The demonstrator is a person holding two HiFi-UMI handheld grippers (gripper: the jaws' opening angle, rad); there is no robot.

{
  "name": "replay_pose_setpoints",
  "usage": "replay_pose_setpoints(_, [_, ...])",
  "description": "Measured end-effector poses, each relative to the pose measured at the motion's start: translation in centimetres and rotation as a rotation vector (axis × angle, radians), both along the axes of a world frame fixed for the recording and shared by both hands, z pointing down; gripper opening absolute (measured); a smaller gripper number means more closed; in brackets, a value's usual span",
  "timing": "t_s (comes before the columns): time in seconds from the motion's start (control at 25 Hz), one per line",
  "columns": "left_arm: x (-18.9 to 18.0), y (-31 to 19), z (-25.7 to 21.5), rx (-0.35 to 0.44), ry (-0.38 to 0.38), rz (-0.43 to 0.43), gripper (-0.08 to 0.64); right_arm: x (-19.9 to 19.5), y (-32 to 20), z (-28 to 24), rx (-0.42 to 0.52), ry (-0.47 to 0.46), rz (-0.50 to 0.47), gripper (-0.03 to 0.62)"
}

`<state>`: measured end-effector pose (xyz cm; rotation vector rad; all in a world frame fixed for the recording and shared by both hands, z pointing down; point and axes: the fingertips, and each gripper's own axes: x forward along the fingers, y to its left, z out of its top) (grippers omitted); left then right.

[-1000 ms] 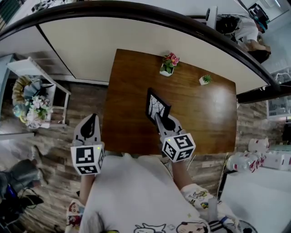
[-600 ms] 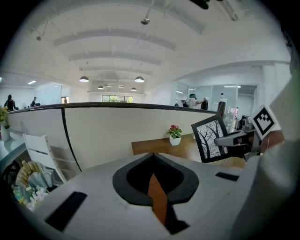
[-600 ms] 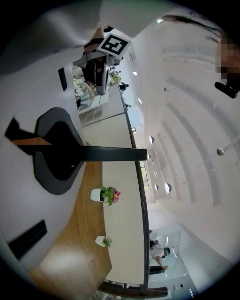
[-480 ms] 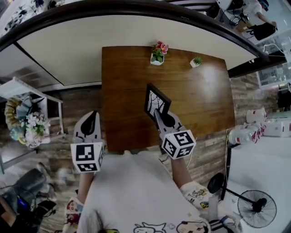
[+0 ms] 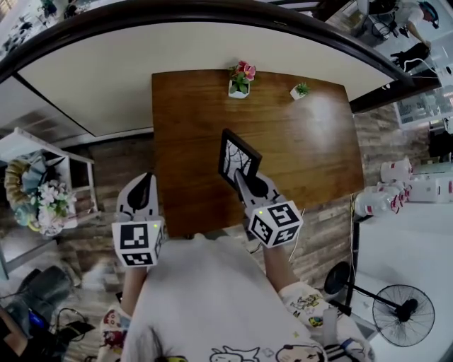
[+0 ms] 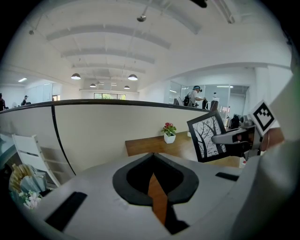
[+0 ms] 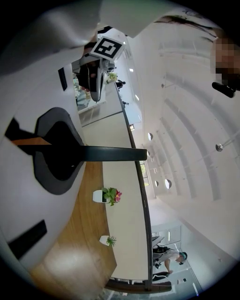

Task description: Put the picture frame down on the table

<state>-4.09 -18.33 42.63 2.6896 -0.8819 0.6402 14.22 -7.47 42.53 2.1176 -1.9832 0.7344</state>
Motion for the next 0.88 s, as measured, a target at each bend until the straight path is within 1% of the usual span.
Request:
replay_pose_setpoints(0.48, [-0.4,0.0,0.8,-0.014,0.000,-0.026,0.003,-0.8,-0.5,1.1,-0.034,-0.044,-0.048,0.008])
replay_pose_setpoints(0.64, [-0.5,0.0,1.4,-0.027,-0.014,-0.027,0.003,-1.0,-0.9,1.6,-0.051,-0.071,-0.064,0.008])
replay_pose_setpoints(0.88, [-0.4,-0.1,2.0,-0.047,-0.016,-0.023,0.003,-1.9,-1.5,2.9,-0.087,-0.118,-0.098,0.008])
